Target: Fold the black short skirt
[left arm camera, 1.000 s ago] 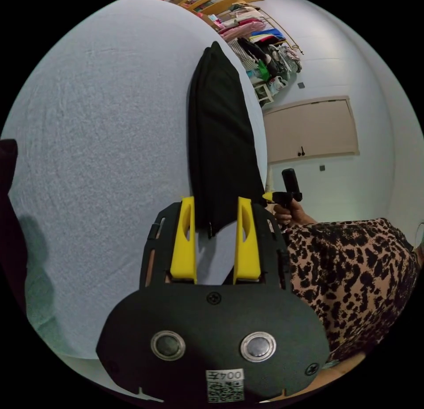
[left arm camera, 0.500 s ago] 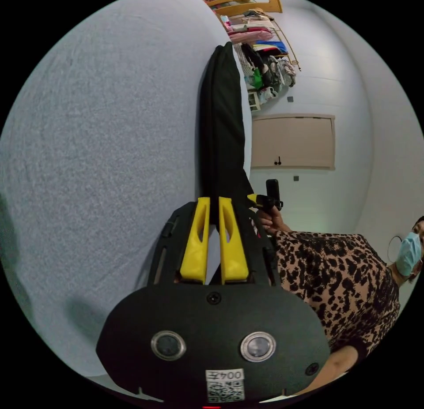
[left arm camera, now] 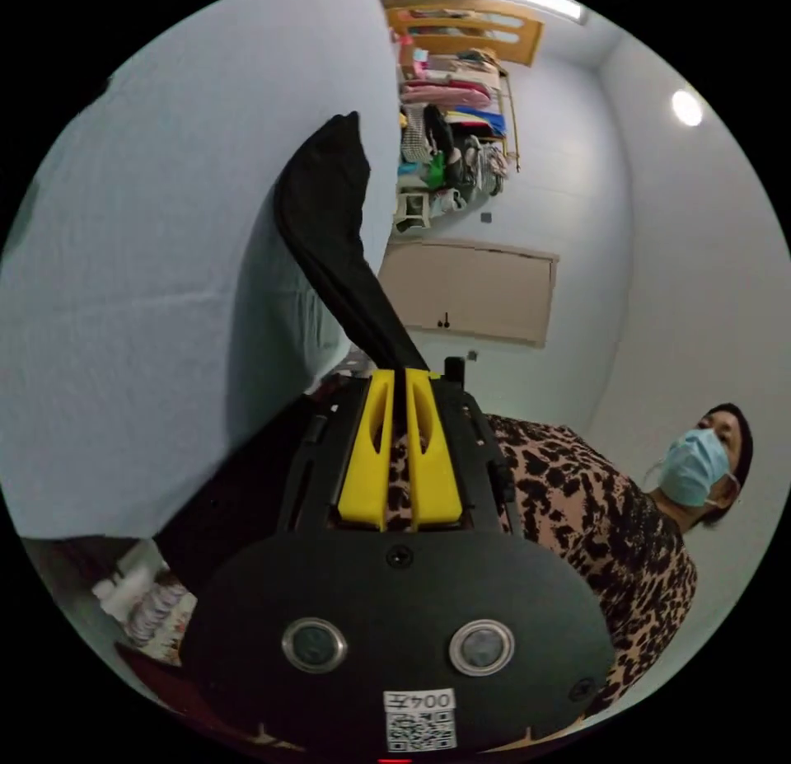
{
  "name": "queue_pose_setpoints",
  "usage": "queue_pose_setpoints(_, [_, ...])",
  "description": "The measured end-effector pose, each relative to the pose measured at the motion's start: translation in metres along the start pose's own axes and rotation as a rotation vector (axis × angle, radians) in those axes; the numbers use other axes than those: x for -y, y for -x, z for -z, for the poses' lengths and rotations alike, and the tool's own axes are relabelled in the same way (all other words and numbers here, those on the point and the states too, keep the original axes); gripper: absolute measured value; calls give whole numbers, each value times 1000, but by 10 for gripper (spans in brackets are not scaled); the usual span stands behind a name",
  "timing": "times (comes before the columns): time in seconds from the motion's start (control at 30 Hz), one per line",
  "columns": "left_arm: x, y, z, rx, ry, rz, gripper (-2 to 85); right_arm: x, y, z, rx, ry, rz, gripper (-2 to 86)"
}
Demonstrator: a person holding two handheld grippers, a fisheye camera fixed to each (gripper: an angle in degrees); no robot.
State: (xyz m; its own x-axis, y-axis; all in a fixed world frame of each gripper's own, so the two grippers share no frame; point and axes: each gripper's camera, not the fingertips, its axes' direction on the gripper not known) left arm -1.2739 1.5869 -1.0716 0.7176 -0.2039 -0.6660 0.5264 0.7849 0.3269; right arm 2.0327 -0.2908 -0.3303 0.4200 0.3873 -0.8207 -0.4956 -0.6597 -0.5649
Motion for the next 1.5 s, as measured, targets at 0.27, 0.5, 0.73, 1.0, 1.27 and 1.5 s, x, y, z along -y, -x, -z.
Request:
queue_pose_setpoints(0.27, [16,18,26,-126,-86,85,27,24,-10,40,123,-144,-80,41])
queue_pose_setpoints(0.5, [100,1,50,-113,-154,26,28,108,6,62,133,-190,-51,41])
queue_pose_setpoints(0.73, [185,42,54,-144,-192,146,30,207,-17,61,112,-125,-149,42])
queue_pose_setpoints(1.0, [215,91,41,-161,-230,294,34,261,-44,39,109,-66,-298,46])
queue_pose_setpoints(1.27, [214,98,22,-205,-294,310,59,270,-37,11,176,-150,-360,80])
queue_pose_setpoints(1.5, [192,73,21,-173,-462,171,62,261,47,2,36,-319,-90,82])
